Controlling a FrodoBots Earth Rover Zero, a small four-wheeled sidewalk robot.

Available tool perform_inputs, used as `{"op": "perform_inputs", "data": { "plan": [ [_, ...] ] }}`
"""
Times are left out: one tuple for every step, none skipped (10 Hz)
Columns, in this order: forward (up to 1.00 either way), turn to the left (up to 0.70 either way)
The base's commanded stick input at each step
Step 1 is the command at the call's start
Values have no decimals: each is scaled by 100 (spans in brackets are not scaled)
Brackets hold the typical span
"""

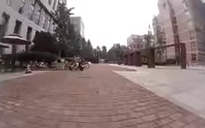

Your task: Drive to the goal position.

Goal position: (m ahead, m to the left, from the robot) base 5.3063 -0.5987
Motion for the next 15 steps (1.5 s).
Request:
{"op": "perform_inputs", "data": {
  "plan": [
    [70, 0],
    [70, 0],
    [70, 0],
    [70, 0],
    [70, 0],
    [70, 0],
    [70, 0],
    [70, 0],
    [70, 0],
    [70, 0],
    [70, 0],
    [70, 0],
    [70, 0],
    [70, 0],
    [70, 0]
  ]
}}
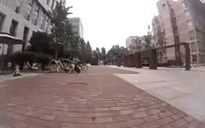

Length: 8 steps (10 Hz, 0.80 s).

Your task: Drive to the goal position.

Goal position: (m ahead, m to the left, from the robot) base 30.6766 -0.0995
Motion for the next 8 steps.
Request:
{"op": "perform_inputs", "data": {
  "plan": [
    [70, 0],
    [70, 0],
    [70, 0],
    [70, 0],
    [70, 0],
    [70, 0],
    [70, 0],
    [70, 2]
  ]
}}
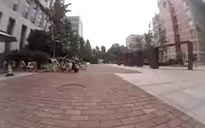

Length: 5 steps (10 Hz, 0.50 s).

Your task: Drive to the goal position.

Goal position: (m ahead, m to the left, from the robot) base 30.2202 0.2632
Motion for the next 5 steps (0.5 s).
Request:
{"op": "perform_inputs", "data": {
  "plan": [
    [70, 9],
    [70, 12],
    [70, 11],
    [70, 4],
    [70, 0]
  ]
}}
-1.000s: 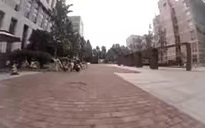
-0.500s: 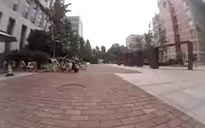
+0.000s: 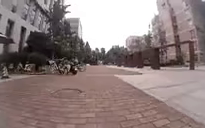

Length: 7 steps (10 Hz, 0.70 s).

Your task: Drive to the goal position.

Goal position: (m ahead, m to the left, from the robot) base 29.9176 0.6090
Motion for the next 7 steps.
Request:
{"op": "perform_inputs", "data": {
  "plan": [
    [70, 0],
    [70, 0],
    [70, 0],
    [70, 0],
    [70, 0],
    [70, 0],
    [70, 0]
  ]
}}
